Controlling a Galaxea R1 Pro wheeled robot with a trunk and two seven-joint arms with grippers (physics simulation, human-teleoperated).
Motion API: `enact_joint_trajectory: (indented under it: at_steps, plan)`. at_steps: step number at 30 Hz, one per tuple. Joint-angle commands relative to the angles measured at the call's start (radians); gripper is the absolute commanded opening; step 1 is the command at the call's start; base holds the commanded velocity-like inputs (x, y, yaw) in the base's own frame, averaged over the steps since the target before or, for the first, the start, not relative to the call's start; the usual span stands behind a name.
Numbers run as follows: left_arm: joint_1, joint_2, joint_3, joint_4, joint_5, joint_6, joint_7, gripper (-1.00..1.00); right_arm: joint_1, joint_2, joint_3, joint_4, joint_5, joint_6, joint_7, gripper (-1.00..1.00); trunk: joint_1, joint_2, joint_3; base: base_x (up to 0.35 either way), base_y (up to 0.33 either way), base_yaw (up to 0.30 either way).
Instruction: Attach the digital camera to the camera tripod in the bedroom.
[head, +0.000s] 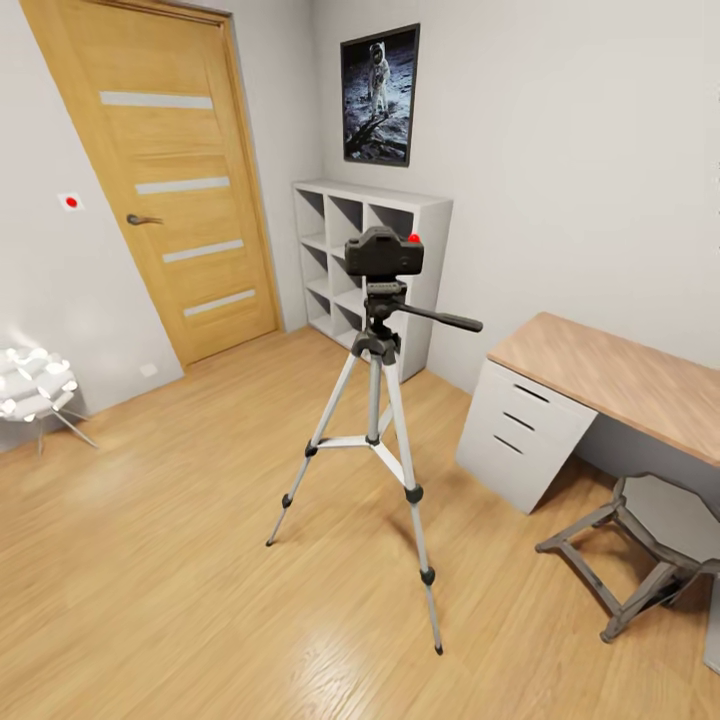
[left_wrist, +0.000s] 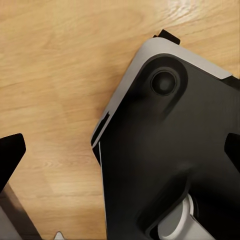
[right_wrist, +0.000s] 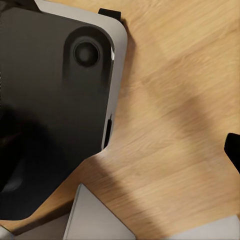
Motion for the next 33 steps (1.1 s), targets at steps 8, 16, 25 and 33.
enact_joint_trajectory:
  at_steps: [8, 16, 25, 33]
  plan:
    - [0.0, 0.0, -0.008, 0.0, 0.007, 0.0, 0.004, 1.0, 0.003, 0.002, -0.009, 0.003, 0.008, -0.003, 0.003, 1.0, 0.001, -0.002, 0.011, 0.0, 0.0, 0.0]
    - [0.0, 0.0, -0.008, 0.0, 0.007, 0.0, 0.004, 1.0, 0.004, 0.0, -0.009, 0.003, 0.008, -0.003, 0.003, 1.0, 0.001, -0.002, 0.024, 0.0, 0.0, 0.0]
    - [0.0, 0.0, -0.008, 0.0, 0.007, 0.0, 0.004, 1.0, 0.004, 0.002, -0.009, 0.003, 0.009, 0.0, 0.003, 1.0, 0.001, -0.002, 0.038, 0.0, 0.0, 0.0]
    - [0.0, 0.0, -0.008, -0.001, 0.007, 0.0, 0.004, 1.0, 0.004, 0.003, -0.009, 0.003, 0.009, 0.001, 0.002, 1.0, 0.001, -0.002, 0.051, 0.0, 0.0, 0.0]
